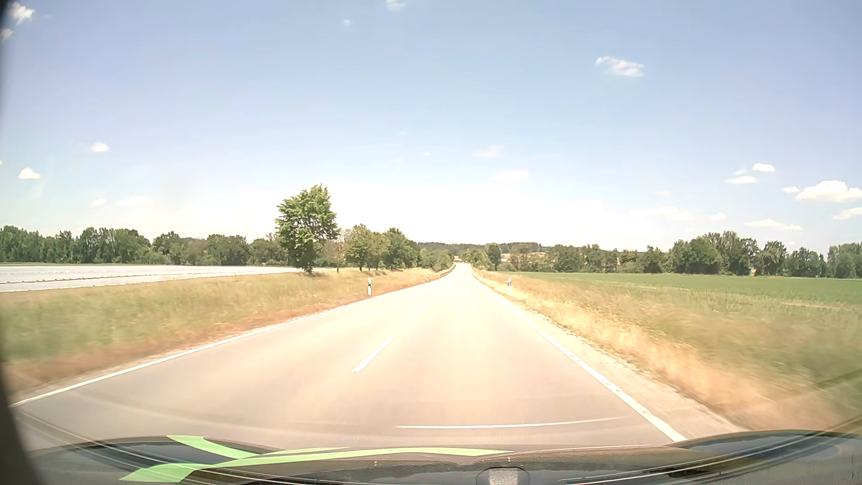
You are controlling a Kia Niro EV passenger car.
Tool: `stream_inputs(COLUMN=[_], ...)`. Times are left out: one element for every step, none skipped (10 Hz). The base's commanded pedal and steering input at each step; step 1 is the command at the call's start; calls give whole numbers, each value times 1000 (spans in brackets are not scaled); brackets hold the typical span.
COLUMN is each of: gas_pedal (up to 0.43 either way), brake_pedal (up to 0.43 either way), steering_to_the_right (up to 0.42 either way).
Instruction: Follow the waypoints while adhering to traffic rules and regulations
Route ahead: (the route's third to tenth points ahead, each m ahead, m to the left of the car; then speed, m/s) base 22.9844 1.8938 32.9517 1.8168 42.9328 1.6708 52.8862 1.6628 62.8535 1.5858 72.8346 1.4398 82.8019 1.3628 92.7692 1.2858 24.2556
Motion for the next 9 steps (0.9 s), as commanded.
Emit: stream_inputs(gas_pedal=[280,280,287,287,287,287,287,299,299], brake_pedal=[0,0,0,0,0,0,0,0,0], steering_to_the_right=[2,2,2,2,2,1,2,2,2])
